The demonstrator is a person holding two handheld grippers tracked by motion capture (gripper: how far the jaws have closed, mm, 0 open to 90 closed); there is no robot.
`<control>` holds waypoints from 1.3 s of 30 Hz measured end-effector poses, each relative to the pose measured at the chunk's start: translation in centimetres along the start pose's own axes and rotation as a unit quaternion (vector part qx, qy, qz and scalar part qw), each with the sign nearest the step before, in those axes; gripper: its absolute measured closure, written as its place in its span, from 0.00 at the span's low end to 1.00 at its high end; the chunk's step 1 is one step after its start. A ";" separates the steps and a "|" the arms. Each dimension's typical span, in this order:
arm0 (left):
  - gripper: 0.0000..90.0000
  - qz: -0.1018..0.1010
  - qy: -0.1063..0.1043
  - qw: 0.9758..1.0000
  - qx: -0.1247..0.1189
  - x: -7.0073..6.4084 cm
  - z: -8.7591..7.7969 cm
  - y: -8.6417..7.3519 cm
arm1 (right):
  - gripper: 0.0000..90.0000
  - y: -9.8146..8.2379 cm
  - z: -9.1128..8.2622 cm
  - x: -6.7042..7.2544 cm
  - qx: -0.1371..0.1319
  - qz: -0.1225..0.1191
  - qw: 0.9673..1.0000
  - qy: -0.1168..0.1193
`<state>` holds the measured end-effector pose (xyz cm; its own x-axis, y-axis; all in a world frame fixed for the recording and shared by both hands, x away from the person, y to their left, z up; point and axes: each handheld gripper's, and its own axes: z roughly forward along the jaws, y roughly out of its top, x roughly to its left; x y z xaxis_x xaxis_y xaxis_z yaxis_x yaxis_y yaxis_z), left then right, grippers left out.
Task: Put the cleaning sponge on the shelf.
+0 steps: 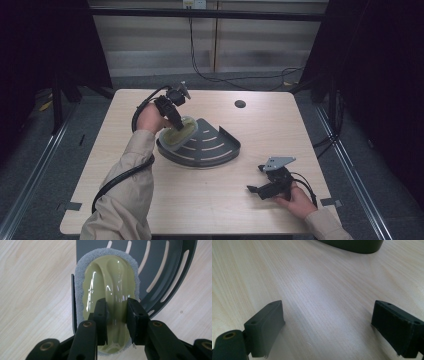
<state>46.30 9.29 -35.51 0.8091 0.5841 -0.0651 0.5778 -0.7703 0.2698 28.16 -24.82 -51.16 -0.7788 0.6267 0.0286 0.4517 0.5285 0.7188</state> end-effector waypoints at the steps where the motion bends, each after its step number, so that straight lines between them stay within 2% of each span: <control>1: 0.79 -0.002 0.000 1.000 0.000 0.0 0.1 0.1 | 0.11 0.0 0.0 0.0 0.000 0.000 1.000 0.000; 13: 0.79 -0.020 -0.007 1.000 0.007 0.5 1.7 0.3 | 0.11 0.0 0.0 0.0 -0.001 0.001 1.000 0.000; 15: 0.79 -0.014 -0.006 1.000 0.009 0.7 2.0 0.3 | 0.11 0.0 0.0 0.0 -0.001 0.000 1.000 -0.001; 22: 0.79 -0.014 -0.009 1.000 0.008 0.9 2.8 0.4 | 0.11 0.0 0.0 0.0 -0.001 0.000 1.000 -0.001; 30: 0.79 -0.026 -0.012 1.000 0.007 1.0 3.6 0.4 | 0.11 0.0 0.0 0.0 -0.002 0.000 1.000 -0.001; 39: 0.79 -0.030 -0.014 0.999 0.013 1.2 4.4 0.2 | 0.11 0.0 0.0 0.0 -0.001 0.000 1.000 0.000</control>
<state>47.87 8.68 -39.74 0.7760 0.6215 -0.1075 0.6268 -0.7411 0.2404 28.16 -24.83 -51.16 -0.7793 0.6260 0.0291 0.4506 0.5274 0.7202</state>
